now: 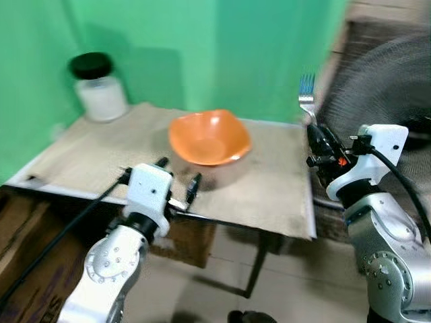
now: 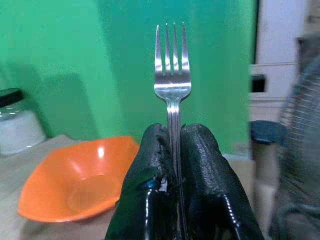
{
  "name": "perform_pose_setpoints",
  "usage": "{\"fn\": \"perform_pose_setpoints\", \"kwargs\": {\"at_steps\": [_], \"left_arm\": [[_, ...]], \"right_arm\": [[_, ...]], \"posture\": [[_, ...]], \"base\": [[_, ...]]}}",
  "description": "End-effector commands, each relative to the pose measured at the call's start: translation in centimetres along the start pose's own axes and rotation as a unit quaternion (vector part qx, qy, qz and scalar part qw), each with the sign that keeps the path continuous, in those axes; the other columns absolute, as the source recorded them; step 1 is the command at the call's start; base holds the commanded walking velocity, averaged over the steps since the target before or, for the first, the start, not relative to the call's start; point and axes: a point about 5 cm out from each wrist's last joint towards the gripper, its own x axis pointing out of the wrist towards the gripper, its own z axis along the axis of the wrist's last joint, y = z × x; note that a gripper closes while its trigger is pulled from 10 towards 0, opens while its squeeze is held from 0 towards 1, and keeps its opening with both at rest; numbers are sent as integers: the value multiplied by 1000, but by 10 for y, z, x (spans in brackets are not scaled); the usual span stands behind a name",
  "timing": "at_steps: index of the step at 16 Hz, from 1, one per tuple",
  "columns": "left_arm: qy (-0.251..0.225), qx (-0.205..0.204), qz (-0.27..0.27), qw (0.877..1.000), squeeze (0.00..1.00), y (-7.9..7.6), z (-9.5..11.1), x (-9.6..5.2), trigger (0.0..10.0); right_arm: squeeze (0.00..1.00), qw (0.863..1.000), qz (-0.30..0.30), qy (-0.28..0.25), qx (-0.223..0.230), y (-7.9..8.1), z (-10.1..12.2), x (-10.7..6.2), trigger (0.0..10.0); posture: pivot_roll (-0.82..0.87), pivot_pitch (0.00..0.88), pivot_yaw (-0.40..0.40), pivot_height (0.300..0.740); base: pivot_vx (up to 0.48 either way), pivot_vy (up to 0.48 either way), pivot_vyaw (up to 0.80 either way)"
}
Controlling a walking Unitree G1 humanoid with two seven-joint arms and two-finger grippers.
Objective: Setting the table
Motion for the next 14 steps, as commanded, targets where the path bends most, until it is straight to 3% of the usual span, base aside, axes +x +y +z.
{"fn": "perform_pose_setpoints", "kwargs": {"at_steps": [1, 5, 6, 11, 12, 14], "left_arm": [[-21, 3, 28, 999, 0, 6, 9, 1, 10000], [-16, 32, 127, 991, 0, 30, 5, -2, 10000], [-17, 31, 131, 991, 0, 33, 5, -2, 10000], [-8, 23, 133, 991, 0, 36, 0, -7, 10000], [2, 18, 120, 993, 0, 34, -5, -10, 10000], [22, 20, 76, 997, 0, 24, -13, -11, 10000]], "right_arm": [[0, 1000, -12, 10, -5, 1, -4, -4, 10000], [0, 997, -24, 46, -49, -4, -24, -10, 10000], [0, 997, -25, 57, -51, -7, -27, -13, 10000], [0, 992, -25, 84, -88, -20, -32, -27, 10000], [0, 990, -24, 100, -97, -25, -35, -40, 10000], [0, 989, -41, 104, -95, -26, -39, -44, 10000]], "posture": [[47, 0, 8, 740], [56, 0, -2, 740], [57, 0, -2, 740], [51, 0, -4, 740], [51, 0, -8, 740], [51, 0, -8, 740]], "base": [[0, 0, -800], [0, 0, -800], [0, 0, -800], [0, 0, -800], [0, 0, -800], [0, 0, -800]]}}
